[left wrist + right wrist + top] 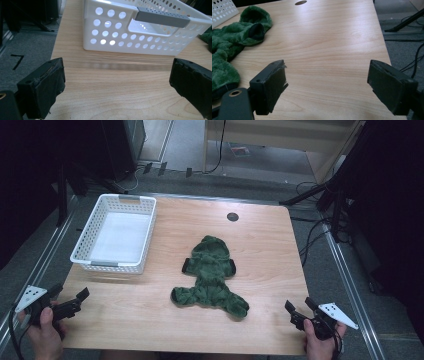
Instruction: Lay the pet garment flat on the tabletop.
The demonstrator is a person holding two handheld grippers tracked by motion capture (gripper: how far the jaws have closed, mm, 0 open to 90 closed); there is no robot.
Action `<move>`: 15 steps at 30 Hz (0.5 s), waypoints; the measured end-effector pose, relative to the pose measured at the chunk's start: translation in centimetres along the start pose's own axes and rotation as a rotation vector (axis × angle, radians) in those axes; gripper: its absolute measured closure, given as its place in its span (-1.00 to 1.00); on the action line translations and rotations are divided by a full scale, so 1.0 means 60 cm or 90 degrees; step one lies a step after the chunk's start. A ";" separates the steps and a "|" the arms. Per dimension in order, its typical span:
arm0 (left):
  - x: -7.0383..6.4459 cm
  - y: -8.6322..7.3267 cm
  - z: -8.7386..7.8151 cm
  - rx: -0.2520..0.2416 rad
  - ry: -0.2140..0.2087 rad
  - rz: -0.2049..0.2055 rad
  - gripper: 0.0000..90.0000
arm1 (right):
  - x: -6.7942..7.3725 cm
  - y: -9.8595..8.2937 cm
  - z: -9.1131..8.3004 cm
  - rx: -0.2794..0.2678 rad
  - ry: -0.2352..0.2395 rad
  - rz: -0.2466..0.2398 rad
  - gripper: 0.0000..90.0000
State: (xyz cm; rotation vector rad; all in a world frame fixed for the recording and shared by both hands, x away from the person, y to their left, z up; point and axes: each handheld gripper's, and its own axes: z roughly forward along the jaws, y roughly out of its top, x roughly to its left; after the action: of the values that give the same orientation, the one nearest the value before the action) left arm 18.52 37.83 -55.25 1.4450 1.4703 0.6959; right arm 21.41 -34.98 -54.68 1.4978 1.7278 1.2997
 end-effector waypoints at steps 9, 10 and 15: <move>-0.001 0.000 0.003 0.011 0.000 0.002 -0.98 | -0.006 0.001 0.000 0.000 0.000 0.026 -0.64; -0.001 0.000 0.003 0.011 0.001 0.002 -0.98 | -0.005 0.001 0.001 0.002 -0.003 0.024 -0.64; -0.002 0.001 0.005 0.017 -0.001 0.005 -0.98 | 0.000 0.001 0.003 0.008 0.001 0.011 -0.62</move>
State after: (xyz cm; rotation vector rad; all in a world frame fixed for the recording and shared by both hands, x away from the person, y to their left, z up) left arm 18.77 37.66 -55.31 1.4720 1.4785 0.6824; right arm 21.60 -34.94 -54.70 1.5230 1.7312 1.3021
